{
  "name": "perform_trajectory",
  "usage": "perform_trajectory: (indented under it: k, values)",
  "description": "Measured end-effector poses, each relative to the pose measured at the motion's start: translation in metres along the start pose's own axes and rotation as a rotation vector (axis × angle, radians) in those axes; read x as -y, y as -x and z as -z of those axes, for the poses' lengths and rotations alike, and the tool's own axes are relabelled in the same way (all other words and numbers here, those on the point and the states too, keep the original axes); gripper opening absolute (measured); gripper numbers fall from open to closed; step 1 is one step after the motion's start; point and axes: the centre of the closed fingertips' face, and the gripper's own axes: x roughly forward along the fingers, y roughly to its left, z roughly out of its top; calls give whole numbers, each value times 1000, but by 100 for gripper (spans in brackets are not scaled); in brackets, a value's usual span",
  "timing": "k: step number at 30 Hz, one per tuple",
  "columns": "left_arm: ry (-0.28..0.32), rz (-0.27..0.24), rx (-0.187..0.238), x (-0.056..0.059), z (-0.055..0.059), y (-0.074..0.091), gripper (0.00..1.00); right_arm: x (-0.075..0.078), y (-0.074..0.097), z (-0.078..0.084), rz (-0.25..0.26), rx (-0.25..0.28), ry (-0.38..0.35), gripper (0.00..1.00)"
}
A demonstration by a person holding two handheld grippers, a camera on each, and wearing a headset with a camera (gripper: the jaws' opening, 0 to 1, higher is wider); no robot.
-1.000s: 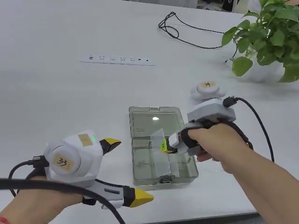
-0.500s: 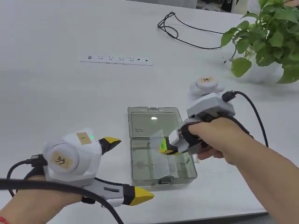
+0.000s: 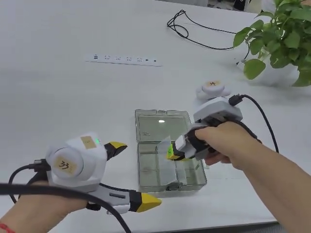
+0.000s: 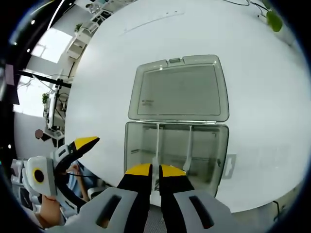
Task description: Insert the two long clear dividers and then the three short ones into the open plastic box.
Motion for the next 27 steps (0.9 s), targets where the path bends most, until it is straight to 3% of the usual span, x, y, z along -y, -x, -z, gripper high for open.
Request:
perform_trajectory:
  k: [14, 27]
  values:
    - [9, 2, 0, -1, 2, -2, 93, -1, 0, -2, 24, 31, 43, 6]
    - [10, 4, -3, -2, 3, -2, 93, -4, 2, -1, 84, 49, 134, 7]
